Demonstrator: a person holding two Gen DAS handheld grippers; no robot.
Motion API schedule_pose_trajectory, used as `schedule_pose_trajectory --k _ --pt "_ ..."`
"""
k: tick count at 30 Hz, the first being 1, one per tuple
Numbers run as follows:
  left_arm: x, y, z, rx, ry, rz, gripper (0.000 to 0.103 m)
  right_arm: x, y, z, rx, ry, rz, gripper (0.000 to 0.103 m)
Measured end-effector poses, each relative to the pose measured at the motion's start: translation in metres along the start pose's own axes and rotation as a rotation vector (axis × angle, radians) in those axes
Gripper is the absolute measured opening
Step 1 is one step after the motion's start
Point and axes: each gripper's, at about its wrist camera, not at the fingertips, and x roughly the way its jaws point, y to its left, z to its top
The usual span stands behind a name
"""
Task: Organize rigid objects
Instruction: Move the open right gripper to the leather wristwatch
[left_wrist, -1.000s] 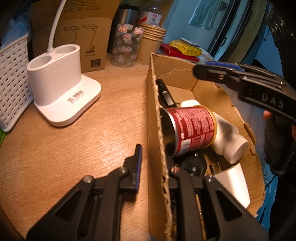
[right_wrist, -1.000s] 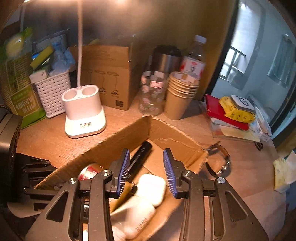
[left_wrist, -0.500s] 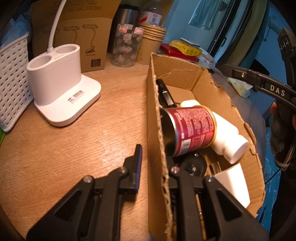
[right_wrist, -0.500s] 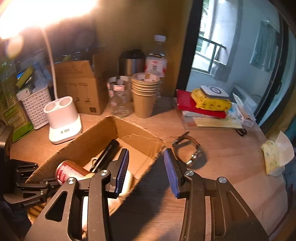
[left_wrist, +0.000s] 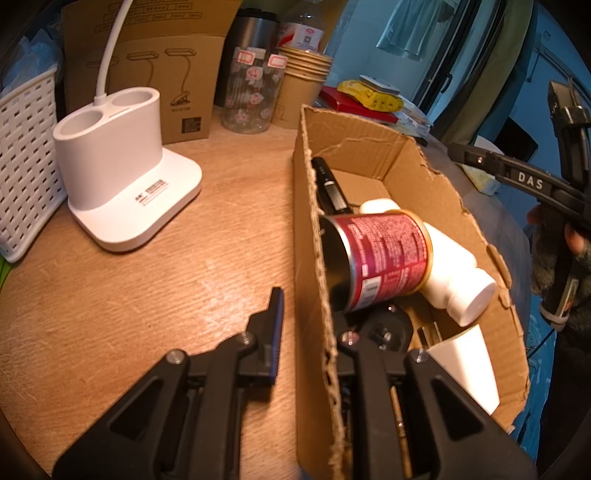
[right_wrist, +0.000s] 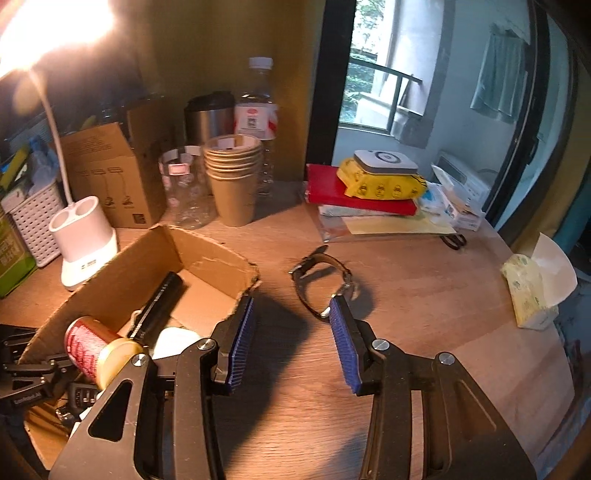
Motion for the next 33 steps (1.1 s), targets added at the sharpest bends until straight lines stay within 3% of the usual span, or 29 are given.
schedule_pose_trajectory --k 33 --pt "0.0 0.0 0.0 0.0 0.0 0.0 0.015 0.06 -0.037 -0.003 0.099 0.083 -0.046 0.055"
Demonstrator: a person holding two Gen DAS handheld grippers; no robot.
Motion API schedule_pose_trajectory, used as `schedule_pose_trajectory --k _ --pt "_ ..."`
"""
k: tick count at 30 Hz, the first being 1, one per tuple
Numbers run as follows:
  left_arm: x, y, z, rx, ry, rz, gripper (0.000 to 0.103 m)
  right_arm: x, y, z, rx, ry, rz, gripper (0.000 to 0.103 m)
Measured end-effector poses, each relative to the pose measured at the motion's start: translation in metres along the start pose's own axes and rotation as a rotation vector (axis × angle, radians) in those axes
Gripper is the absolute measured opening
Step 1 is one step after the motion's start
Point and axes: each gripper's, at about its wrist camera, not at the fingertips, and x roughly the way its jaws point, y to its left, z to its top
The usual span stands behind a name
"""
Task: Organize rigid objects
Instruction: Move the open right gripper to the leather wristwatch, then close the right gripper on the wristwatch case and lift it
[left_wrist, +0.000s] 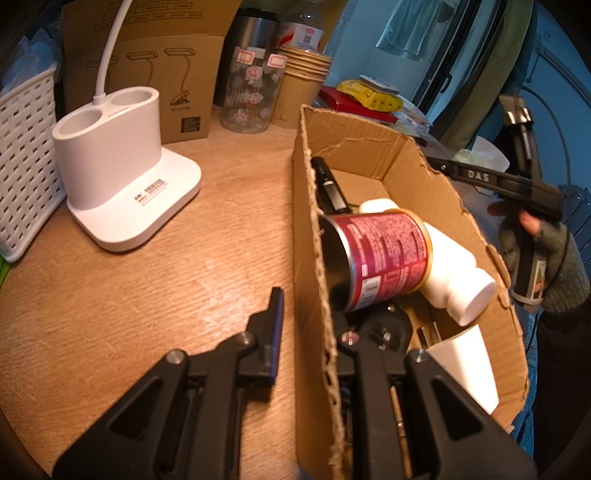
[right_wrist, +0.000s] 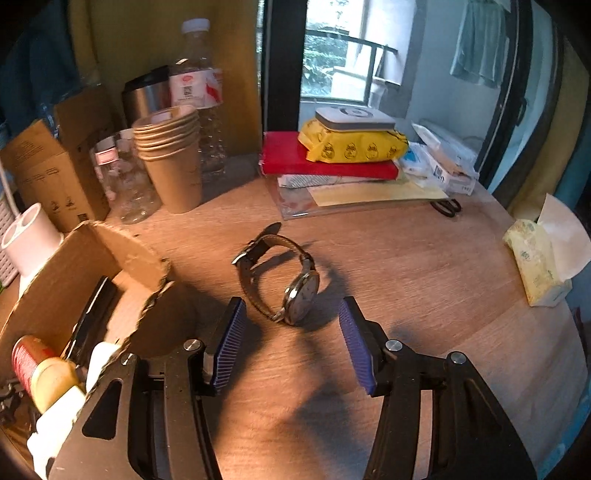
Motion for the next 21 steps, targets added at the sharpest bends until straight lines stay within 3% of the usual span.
schedule_pose_trajectory --k 12,14,21 --pt "0.0 0.0 0.0 0.0 0.0 0.0 0.015 0.022 -0.004 0.009 0.02 0.019 -0.016 0.053" --pt "0.0 0.0 0.0 0.0 0.0 0.0 0.015 0.025 -0.005 0.01 0.025 0.024 -0.018 0.044" --pt "0.0 0.0 0.0 -0.001 0.0 0.0 0.015 0.036 -0.007 0.009 0.037 0.048 -0.015 0.03"
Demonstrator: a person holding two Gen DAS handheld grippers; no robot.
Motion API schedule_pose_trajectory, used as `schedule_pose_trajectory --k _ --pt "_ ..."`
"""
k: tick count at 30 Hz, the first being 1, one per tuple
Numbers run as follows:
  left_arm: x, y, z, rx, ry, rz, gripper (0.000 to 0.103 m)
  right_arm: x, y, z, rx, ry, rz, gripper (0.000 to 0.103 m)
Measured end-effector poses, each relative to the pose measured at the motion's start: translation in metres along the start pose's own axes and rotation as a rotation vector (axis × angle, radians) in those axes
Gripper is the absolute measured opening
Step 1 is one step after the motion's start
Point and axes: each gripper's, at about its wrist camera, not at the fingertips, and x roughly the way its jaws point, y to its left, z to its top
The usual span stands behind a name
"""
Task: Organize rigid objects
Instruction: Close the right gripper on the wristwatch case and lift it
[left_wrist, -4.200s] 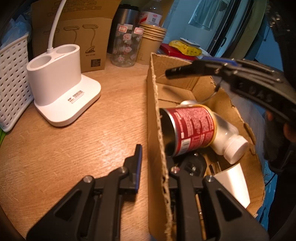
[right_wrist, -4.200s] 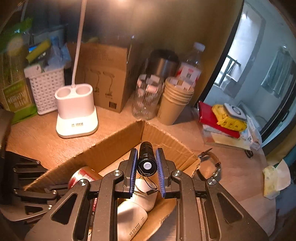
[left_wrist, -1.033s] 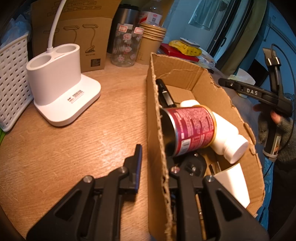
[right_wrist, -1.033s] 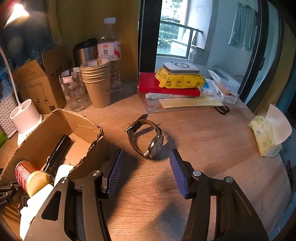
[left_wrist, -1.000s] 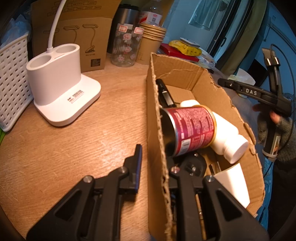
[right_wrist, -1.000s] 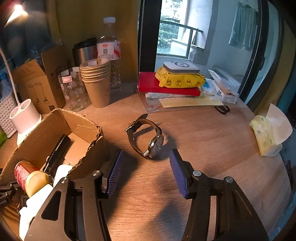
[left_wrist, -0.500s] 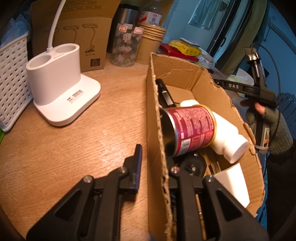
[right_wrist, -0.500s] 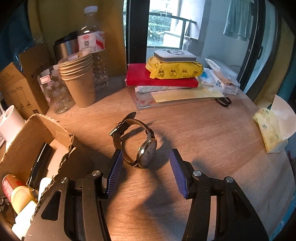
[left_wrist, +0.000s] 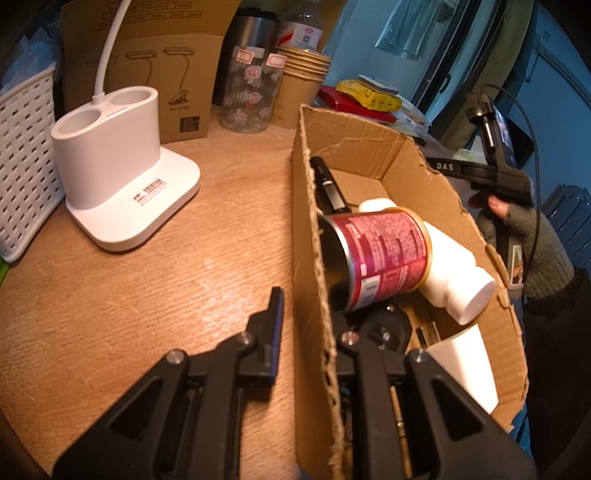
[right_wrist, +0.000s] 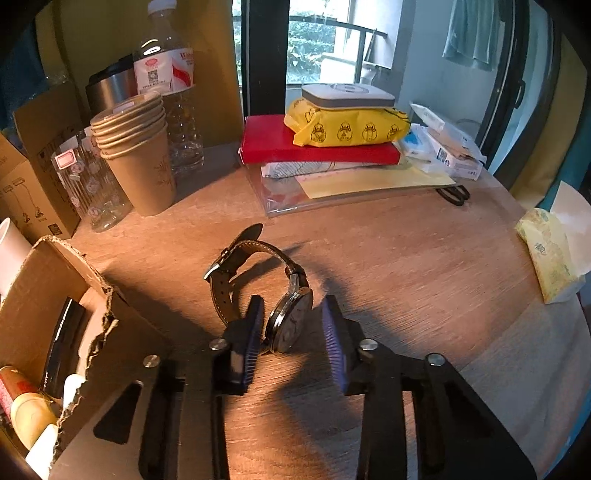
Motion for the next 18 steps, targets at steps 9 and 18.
schedule_pose_trajectory --k 9,18 --pt "0.0 0.0 0.0 0.0 0.0 0.0 0.015 0.0 0.006 -0.001 -0.037 -0.01 -0.013 0.013" --pt "0.0 0.0 0.0 0.0 0.0 0.0 0.015 -0.01 0.004 -0.004 -0.037 -0.03 -0.025 0.011"
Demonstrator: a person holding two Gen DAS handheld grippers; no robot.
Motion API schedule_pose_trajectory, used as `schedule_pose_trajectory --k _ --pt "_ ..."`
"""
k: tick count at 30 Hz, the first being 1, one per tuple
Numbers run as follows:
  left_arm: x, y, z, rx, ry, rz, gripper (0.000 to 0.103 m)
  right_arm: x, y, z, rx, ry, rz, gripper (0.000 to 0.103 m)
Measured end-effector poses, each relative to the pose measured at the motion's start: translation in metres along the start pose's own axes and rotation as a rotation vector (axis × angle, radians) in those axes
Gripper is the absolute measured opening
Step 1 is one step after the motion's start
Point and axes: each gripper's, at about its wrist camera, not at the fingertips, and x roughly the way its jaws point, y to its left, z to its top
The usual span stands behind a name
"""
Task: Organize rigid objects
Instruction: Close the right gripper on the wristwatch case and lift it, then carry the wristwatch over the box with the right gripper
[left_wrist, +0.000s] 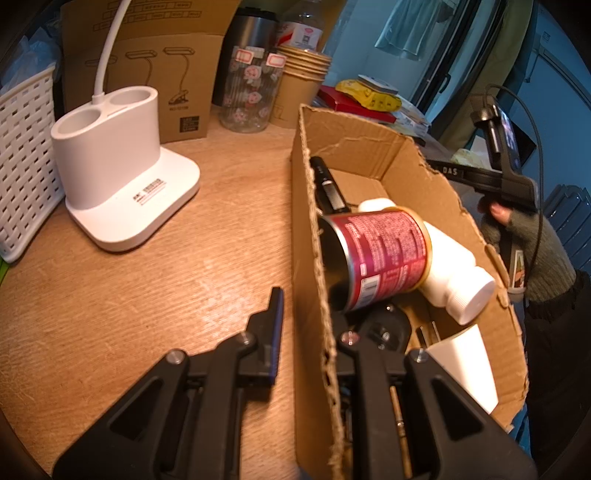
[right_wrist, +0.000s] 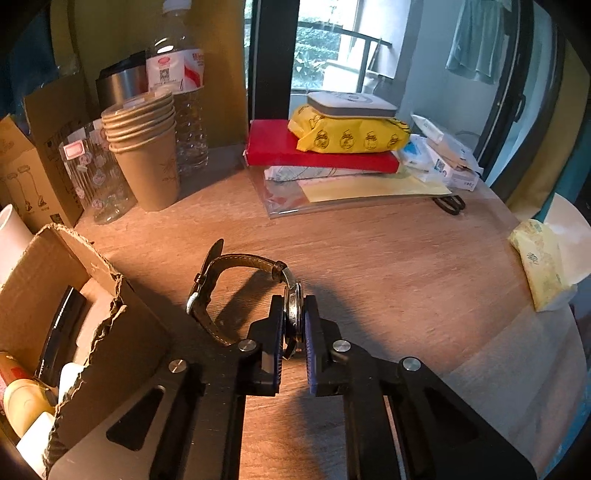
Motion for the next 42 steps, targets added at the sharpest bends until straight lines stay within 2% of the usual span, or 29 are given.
schedule_pose_trajectory --k 20,33,42 --pt "0.0 0.0 0.0 0.0 0.0 0.0 0.015 -0.044 -0.013 -0.012 0.024 -0.031 -0.022 0.011" --pt "0.0 0.0 0.0 0.0 0.0 -0.001 0.015 -0.069 -0.005 -0.025 0.025 -0.047 -0.01 0.011" --pt "0.0 0.0 0.0 0.0 0.0 0.0 0.015 -0.097 0.006 -0.021 0.003 -0.095 0.0 0.011"
